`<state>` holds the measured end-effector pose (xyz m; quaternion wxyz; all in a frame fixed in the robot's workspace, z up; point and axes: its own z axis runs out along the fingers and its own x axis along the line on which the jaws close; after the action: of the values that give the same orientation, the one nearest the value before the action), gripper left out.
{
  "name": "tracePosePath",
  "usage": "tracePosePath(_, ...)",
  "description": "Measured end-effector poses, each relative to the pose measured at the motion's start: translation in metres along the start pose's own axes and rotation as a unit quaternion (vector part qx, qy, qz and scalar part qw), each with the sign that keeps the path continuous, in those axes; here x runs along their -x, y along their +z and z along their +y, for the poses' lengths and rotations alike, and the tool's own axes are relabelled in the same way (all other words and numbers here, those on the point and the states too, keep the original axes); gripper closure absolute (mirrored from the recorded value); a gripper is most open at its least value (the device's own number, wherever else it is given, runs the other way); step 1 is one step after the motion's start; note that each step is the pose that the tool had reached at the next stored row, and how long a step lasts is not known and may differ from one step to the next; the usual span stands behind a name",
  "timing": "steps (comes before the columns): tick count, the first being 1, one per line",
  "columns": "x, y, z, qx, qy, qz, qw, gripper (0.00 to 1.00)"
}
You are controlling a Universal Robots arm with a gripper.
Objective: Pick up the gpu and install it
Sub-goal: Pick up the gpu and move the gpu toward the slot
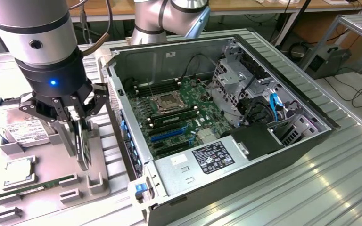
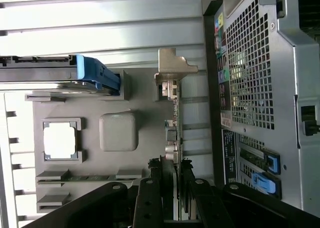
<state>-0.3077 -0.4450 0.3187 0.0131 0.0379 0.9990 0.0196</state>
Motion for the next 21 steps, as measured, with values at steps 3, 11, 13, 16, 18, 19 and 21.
tracePosePath(3,0.000,-0.0021,0.0001,0.0000,0.000,0.0000,1.0000,0.73)
tracePosePath(11,0.000,-0.0093,0.0004,0.0000,0.000,0.0000,1.0000,0.73)
tracePosePath(13,0.000,-0.0120,0.0005,0.0001,0.000,0.0000,1.0000,0.73)
tracePosePath(16,0.000,-0.0143,0.0006,0.0001,0.000,0.0000,1.0000,0.73)
tracePosePath(18,0.000,-0.0163,0.0007,0.0000,0.000,0.0000,1.0000,0.73)
tracePosePath(19,0.000,-0.0180,0.0007,0.0000,0.000,0.0000,1.0000,0.73)
tracePosePath(21,0.001,-0.0206,0.0008,0.0000,0.000,0.0000,1.0000,0.73)
